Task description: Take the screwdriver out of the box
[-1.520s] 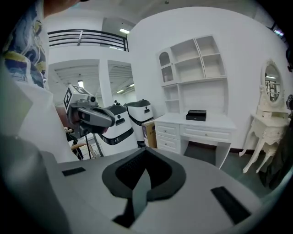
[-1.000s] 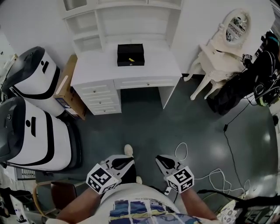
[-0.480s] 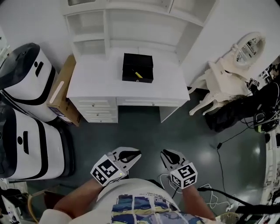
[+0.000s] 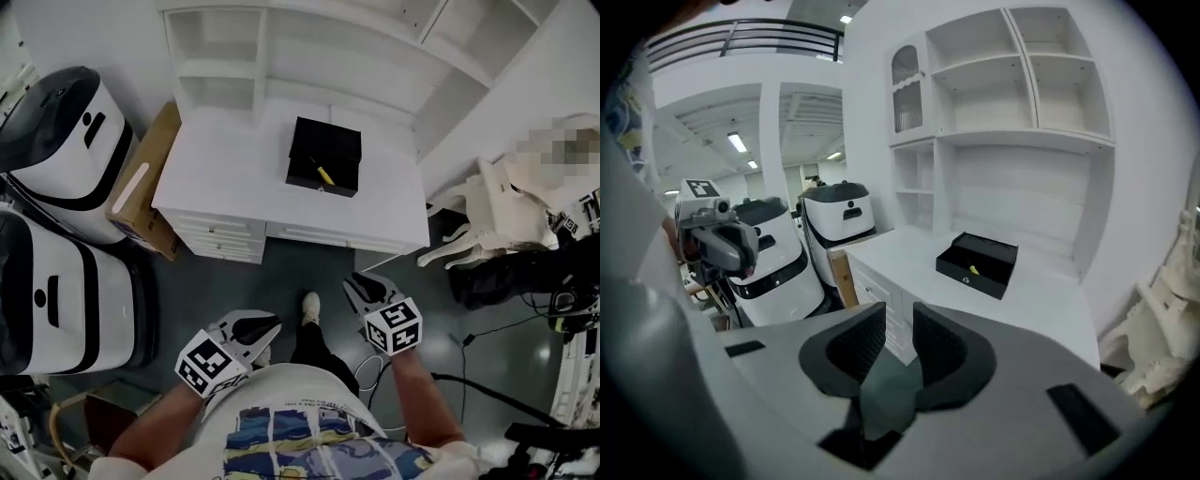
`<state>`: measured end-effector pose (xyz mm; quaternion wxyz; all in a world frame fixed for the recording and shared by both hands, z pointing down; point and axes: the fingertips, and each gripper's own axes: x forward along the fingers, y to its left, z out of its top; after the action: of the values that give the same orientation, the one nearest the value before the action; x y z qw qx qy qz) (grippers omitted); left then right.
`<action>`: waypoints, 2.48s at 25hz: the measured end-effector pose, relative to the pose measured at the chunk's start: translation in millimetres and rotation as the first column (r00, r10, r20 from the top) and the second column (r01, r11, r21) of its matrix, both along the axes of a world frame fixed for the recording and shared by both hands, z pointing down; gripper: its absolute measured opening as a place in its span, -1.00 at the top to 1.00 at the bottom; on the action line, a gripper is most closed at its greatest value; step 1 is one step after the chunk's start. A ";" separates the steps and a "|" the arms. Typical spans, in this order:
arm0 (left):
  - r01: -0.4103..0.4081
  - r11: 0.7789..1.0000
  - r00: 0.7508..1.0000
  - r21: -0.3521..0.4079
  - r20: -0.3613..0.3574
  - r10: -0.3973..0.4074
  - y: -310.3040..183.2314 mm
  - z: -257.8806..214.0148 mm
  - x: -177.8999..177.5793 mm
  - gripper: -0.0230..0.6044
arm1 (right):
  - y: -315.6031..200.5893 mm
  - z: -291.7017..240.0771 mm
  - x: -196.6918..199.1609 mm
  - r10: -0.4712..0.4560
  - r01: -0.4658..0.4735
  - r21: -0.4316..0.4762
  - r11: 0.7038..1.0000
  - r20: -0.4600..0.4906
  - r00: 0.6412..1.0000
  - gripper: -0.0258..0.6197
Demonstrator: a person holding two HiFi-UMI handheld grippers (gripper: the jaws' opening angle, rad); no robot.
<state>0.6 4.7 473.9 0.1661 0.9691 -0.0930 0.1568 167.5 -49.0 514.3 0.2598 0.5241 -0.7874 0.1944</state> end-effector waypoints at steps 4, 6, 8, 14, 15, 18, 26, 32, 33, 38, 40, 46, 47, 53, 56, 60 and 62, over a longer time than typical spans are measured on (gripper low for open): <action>0.121 0.993 0.992 0.000 0.020 -0.121 -47.9 3.0 -2.3 0.88 | -83.0 10.4 26.2 -0.062 0.062 0.007 0.998 -0.030 0.998 0.58; 0.178 0.984 0.983 0.002 0.036 -0.178 -73.5 3.5 2.4 0.87 | -127.8 15.7 41.2 -0.085 0.085 0.012 0.996 -0.034 0.996 0.58; 0.241 0.971 0.970 0.013 0.042 -0.241 -98.4 -2.1 10.2 0.84 | -169.0 24.3 54.7 -0.110 0.110 0.003 0.994 -0.037 0.993 0.58; 0.356 0.934 0.933 0.042 0.041 -0.358 -164.4 -24.3 47.2 0.78 | -273.6 59.7 76.5 -0.229 0.223 -0.072 0.972 -0.093 0.969 0.58; 0.370 0.928 0.927 0.045 0.046 -0.371 -172.2 -26.5 52.7 0.76 | -286.0 68.3 78.0 -0.251 0.242 -0.094 0.966 -0.103 0.962 0.57; 0.415 0.908 0.907 0.057 0.056 -0.418 -190.5 -32.1 64.1 0.75 | -315.8 97.5 82.0 -0.310 0.288 -0.164 0.943 -0.126 0.942 0.56; 0.551 0.833 0.828 0.043 0.102 -0.552 -212.4 -20.6 55.0 0.74 | -353.0 170.1 78.2 -0.410 0.338 -0.348 0.874 -0.156 0.899 0.46; 0.600 0.799 0.792 0.036 0.116 -0.600 -226.0 -17.5 47.7 0.74 | -368.8 196.0 79.3 -0.429 0.300 -0.450 0.841 -0.217 0.877 0.39; 0.606 0.795 0.787 0.035 0.117 -0.605 -228.3 -17.6 46.9 0.74 | -370.1 200.8 80.6 -0.431 0.292 -0.465 0.836 -0.225 0.874 0.38; 0.633 0.773 0.766 0.028 0.123 -0.632 -235.9 -16.3 39.9 0.74 | -369.7 214.9 82.7 -0.427 0.266 -0.514 0.816 -0.224 0.876 0.38; 0.640 0.768 0.760 0.023 0.125 -0.637 -236.9 -14.8 37.2 0.74 | -370.2 215.4 81.9 -0.422 0.263 -0.515 0.816 -0.219 0.880 0.39; 0.654 0.756 0.750 0.016 0.119 -0.651 -238.7 -13.4 30.6 0.74 | -371.4 214.8 84.3 -0.419 0.270 -0.508 0.818 -0.204 0.885 0.49; 0.653 0.757 0.750 0.018 0.121 -0.650 -239.0 -13.6 29.7 0.74 | -371.8 214.8 84.8 -0.421 0.272 -0.508 0.817 -0.206 0.883 0.51; 0.644 0.765 0.757 0.031 0.121 -0.642 -240.3 -17.0 26.6 0.74 | -373.9 215.7 86.5 -0.448 0.287 -0.514 0.808 -0.222 0.866 0.63; 0.642 0.766 0.758 0.038 0.119 -0.641 -238.4 -19.0 22.2 0.74 | -373.7 214.1 86.7 -0.454 0.290 -0.514 0.807 -0.228 0.861 0.63; 0.637 0.770 0.761 0.045 0.119 -0.637 -233.0 -21.1 14.5 0.74 | -371.7 208.2 87.1 -0.444 0.280 -0.516 0.810 -0.227 0.867 0.63; 0.635 0.771 0.764 0.048 0.113 -0.635 -230.2 -22.2 11.5 0.74 | -370.5 204.0 87.3 -0.439 0.276 -0.514 0.812 -0.227 0.870 0.63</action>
<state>12.1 -225.4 451.7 0.1999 0.8696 -0.4257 0.1506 254.8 -419.6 718.3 0.5399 0.3115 -0.7466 0.2324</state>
